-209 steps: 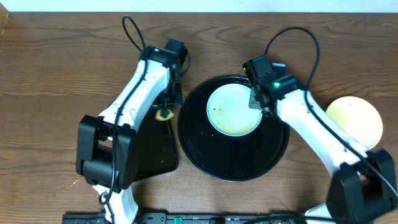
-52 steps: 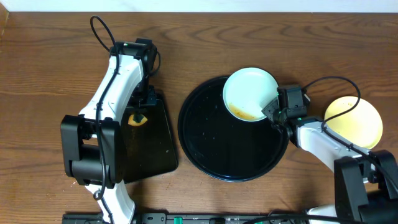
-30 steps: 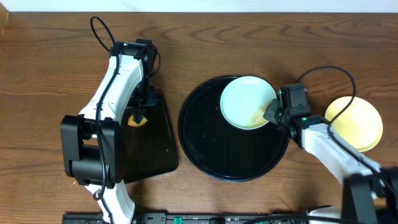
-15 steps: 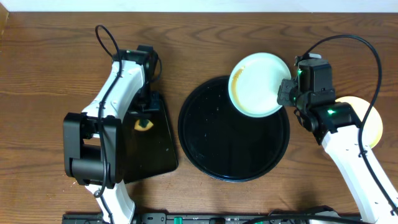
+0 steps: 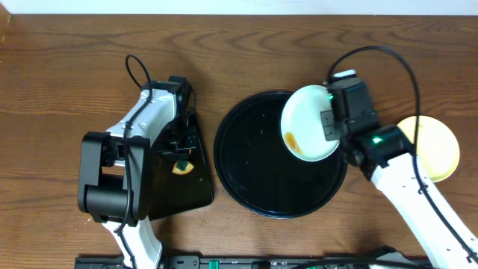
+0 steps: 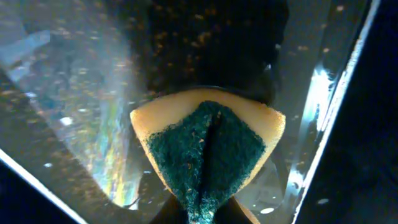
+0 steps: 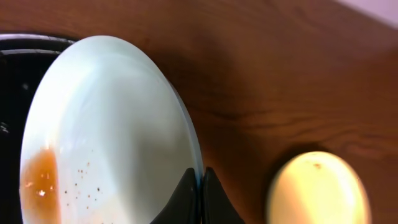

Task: Clean dirty plates on tray and stack at the side
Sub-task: 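Lower the pale green plate onto the yellow plate stack and release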

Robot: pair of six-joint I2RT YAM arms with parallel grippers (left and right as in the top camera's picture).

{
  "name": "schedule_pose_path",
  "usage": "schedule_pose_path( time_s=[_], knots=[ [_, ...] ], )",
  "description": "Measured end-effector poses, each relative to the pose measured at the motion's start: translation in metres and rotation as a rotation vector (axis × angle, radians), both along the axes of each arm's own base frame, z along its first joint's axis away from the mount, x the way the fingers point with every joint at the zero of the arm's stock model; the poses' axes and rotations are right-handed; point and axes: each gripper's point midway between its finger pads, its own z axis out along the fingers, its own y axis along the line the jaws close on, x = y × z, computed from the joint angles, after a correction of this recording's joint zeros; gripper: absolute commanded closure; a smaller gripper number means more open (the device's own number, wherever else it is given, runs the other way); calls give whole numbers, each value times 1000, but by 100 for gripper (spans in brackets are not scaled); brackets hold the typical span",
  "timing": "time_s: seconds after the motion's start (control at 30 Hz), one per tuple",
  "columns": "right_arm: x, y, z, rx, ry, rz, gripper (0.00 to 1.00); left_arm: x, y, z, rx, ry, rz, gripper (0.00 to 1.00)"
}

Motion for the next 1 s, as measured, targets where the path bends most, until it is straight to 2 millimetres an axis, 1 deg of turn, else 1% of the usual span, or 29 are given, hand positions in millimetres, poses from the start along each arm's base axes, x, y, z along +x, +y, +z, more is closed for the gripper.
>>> schedule_pose_path(
  time_s=[0.13, 0.3, 0.47, 0.73, 0.87, 1.0],
  knots=[
    [-4, 1, 9, -146, -37, 16, 98, -1, -3, -3, -21, -1, -3, 92],
    [-7, -13, 27, -373, -86, -5, 98, 4, -8, -4, -47, -22, -9, 92],
    [-9, -23, 43, -527, -113, -22, 98, 7, -12, -4, -74, -33, -11, 92],
    [-9, -23, 64, -678, -160, -22, 99, 10, -13, -5, -80, -45, -10, 92],
    [-11, -22, 68, -714, -164, -18, 99, 10, -14, -5, -82, -45, -10, 92],
    [-12, -21, 68, -703, -168, -27, 99, 10, -14, -5, -82, -45, -10, 92]
  ],
)
